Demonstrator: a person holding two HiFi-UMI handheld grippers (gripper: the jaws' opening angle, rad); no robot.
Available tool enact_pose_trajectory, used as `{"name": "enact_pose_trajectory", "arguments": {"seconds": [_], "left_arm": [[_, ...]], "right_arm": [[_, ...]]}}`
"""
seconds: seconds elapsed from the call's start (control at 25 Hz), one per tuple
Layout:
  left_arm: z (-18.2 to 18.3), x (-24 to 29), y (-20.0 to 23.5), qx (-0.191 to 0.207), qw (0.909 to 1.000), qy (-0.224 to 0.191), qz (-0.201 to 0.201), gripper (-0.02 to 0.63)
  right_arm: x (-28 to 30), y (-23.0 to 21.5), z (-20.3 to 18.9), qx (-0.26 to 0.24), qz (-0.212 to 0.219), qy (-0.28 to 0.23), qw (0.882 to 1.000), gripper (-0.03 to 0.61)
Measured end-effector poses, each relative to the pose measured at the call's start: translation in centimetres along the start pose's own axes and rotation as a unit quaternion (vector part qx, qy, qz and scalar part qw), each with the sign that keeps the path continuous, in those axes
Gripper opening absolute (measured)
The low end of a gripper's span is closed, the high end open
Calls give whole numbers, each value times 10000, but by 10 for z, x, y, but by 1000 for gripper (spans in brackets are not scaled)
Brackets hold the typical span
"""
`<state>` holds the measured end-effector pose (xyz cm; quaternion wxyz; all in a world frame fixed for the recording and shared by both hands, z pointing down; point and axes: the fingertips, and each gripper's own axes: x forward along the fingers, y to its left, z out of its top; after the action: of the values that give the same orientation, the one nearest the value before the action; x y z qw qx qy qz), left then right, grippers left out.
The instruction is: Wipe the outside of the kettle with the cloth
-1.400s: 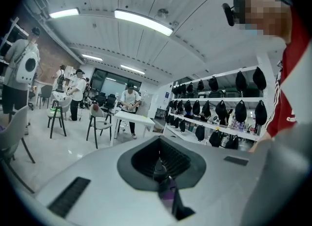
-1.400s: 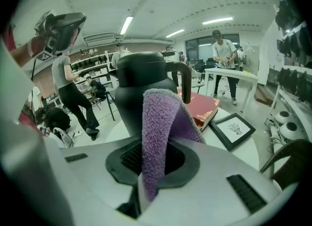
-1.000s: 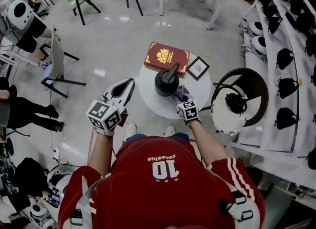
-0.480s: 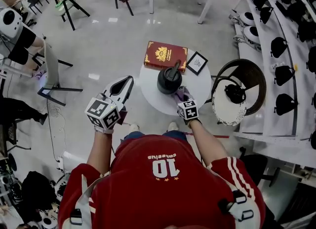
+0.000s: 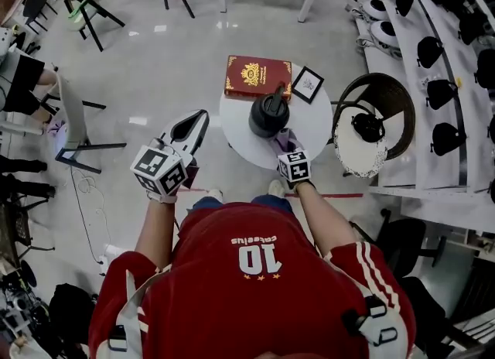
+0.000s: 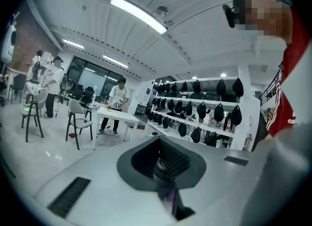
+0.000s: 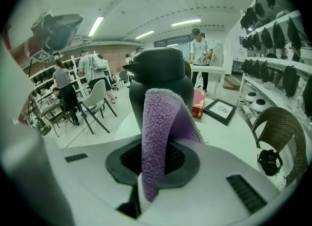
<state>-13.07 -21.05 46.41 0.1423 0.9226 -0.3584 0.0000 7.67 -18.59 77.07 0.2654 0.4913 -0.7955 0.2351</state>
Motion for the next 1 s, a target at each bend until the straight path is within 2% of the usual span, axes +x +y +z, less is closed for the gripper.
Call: {"name": "enact_pose_trajectory", "arguments": {"seconds": [0.24,0.44,0.84,1.0], "left_arm": [[2,-2,15,76,9995,127,-292,6],[0,-8,29,144,9985,248,-458,6],[2,-18,57,210,9976,323,-573,6],[3,-22,72,192,9977,309,-570,6]], "right_arm": [[6,20,-4,264,-185,-120,9994,44],[13,31,-3,399,-518,-271,9975,44],[31,54,13,170,-1097,-559,9922,44],[43,62,12,184,-1160,-419,9922,44]]}}
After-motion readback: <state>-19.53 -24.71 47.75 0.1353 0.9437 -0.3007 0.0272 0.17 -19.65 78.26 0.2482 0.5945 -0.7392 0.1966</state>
